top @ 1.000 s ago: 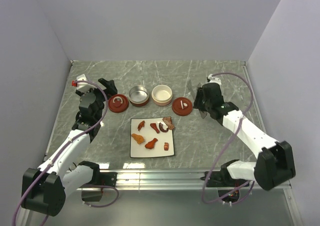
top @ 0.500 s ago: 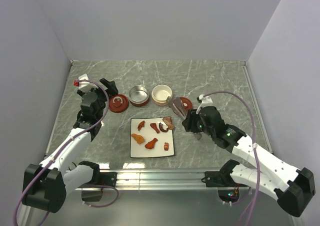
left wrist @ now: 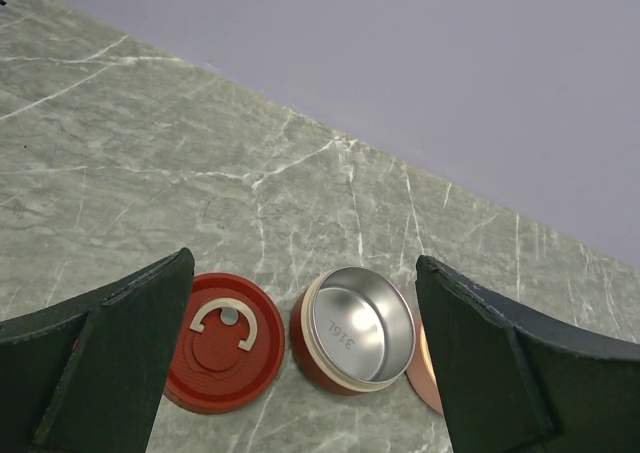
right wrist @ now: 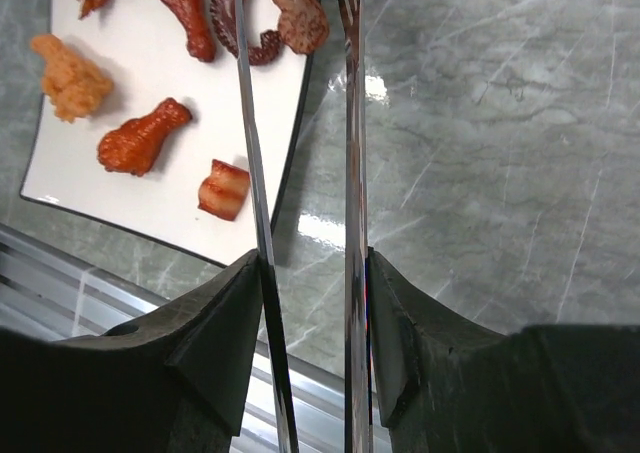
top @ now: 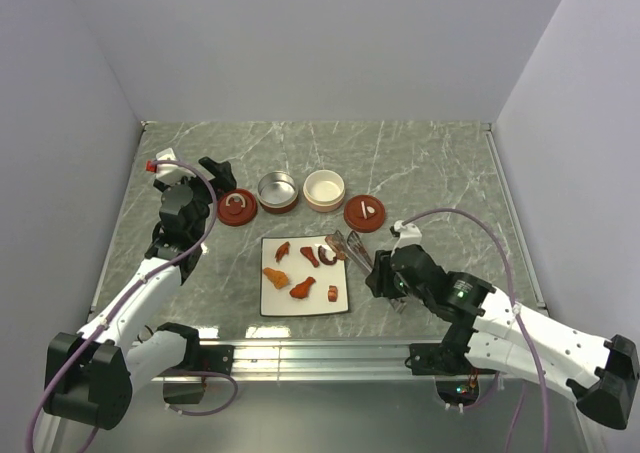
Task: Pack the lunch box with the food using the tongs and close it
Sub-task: Pick up the food using the clamp
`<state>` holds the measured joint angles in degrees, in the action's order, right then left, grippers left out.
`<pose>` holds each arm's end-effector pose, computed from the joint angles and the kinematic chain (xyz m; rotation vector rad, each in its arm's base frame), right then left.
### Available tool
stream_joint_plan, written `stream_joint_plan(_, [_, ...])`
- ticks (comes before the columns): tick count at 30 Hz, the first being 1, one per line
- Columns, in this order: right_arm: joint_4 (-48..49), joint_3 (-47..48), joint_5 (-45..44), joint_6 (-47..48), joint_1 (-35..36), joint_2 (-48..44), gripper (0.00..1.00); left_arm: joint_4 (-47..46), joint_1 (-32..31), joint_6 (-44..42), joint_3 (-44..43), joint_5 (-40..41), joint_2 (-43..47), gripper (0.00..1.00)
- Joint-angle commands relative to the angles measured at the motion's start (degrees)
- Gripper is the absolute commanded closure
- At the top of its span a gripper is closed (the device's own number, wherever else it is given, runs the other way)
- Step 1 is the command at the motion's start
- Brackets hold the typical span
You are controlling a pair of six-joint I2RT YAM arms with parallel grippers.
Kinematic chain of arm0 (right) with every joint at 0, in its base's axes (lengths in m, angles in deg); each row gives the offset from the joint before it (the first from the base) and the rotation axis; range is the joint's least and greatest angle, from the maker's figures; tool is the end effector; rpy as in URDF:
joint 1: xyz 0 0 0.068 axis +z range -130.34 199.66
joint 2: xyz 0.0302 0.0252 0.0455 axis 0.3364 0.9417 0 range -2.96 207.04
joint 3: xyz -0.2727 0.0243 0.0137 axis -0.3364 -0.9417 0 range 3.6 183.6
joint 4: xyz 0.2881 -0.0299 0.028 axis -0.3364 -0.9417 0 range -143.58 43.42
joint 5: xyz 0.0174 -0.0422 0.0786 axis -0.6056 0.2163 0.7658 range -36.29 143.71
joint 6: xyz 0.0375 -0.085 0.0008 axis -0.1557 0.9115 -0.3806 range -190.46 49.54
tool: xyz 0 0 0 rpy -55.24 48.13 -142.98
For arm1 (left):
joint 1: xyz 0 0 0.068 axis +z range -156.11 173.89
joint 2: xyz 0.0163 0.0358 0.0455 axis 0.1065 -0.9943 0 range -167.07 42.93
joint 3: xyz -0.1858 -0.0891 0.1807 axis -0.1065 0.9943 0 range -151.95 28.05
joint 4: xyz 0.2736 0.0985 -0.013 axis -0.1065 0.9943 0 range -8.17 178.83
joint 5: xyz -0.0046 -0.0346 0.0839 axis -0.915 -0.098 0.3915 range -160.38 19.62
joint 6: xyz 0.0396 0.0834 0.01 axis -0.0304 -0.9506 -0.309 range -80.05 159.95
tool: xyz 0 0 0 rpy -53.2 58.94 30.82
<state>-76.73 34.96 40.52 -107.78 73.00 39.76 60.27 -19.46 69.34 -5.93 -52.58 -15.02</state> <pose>0.1492 0.1683 0.1949 -0.2049 2.3278 0.5578 0.3071 -0.0467 0.2744 -0.4619 1.5532 -0.3263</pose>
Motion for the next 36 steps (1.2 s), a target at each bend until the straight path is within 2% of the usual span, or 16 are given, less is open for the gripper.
stream_joint_plan(1, [0.1, 0.1, -2.7, -1.8, 1.1, 1.7, 0.50, -2.2, 0.2, 0.0, -0.2, -1.3, 0.8, 0.01])
stream_joint_plan(14, [1.7, 1.3, -2.5, -0.9, 2.6, 7.1, 0.50, -2.5, 0.2, -0.1, 0.2, -1.5, 1.5, 0.01])
stream_joint_plan(28, [2.9, 2.4, -1.6, -0.2, 4.5, 6.8, 0.50, -2.4, 0.3, 0.0, 0.3, -1.4, 1.7, 0.01])
stream_joint_plan(31, [2.6, 2.6, -2.0, -0.4, 4.6, 7.5, 0.55, -2.4, 0.3, 0.0, 0.4, -1.4, 2.0, 0.01])
stream_joint_plan(33, [2.1, 2.8, -2.7, -0.7, 4.6, 8.2, 0.67, -2.3, 0.3, 0.1, 0.5, -1.4, 2.1, 0.00])
stream_joint_plan(36, [1.3, 3.3, -3.7, -1.1, 4.5, 8.7, 0.72, -2.3, 0.3, 0.1, 0.7, -1.4, 2.6, 0.01])
